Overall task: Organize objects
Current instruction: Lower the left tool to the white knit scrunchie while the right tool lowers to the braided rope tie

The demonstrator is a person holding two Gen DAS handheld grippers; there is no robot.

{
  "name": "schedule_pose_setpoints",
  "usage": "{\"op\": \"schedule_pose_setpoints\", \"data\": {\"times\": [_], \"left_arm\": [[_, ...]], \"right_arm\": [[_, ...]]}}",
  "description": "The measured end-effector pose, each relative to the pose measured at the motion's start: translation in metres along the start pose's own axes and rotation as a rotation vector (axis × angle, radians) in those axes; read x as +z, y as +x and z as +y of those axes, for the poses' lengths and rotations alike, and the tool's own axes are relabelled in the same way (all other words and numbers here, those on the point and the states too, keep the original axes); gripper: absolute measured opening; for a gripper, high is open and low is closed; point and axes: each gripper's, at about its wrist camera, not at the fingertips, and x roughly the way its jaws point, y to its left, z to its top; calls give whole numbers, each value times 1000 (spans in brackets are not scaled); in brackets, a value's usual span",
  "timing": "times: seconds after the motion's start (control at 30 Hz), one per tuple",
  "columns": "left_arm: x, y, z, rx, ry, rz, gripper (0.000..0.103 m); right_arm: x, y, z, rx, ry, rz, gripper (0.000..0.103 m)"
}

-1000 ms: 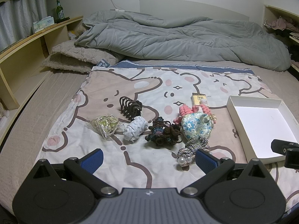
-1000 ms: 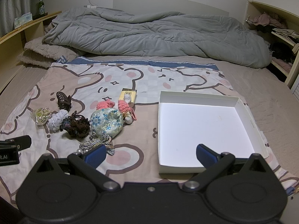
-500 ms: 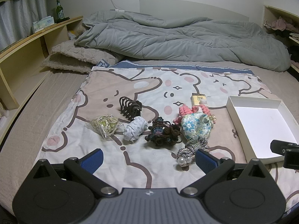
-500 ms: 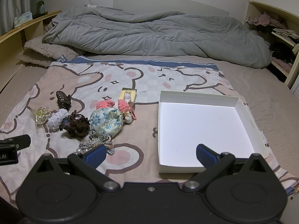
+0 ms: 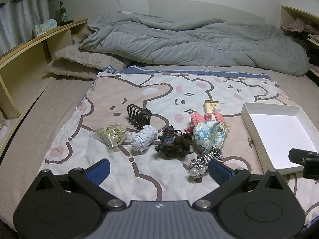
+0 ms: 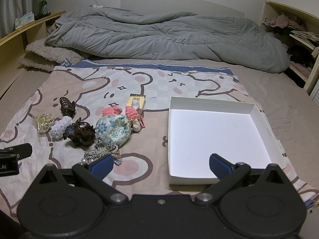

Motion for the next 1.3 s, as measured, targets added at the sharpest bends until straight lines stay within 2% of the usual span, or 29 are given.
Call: {"op": "schedule_pose_setpoints", "data": {"times": [0.23, 0.43, 0.57, 0.8, 1.07, 1.3], "left_arm": [[4, -6, 4, -12, -14, -24, 103], [19, -10, 8, 18, -5, -70, 103], [34, -11, 12, 25, -11, -91, 103], [66, -15, 19, 53, -12, -178, 103], [106, 0, 31, 79, -42, -235, 103], [123, 36, 39, 109, -53, -243, 103]], "right_arm": [[0, 0, 1, 25, -2, -1, 103], [5, -2, 6, 99, -29, 6, 103], [14, -10, 12, 72, -82, -48, 103], [47, -21, 16, 126, -89, -115, 103], [82, -19, 27, 185, -107, -153, 103], [99, 4, 36, 224, -101, -167, 103]]}}
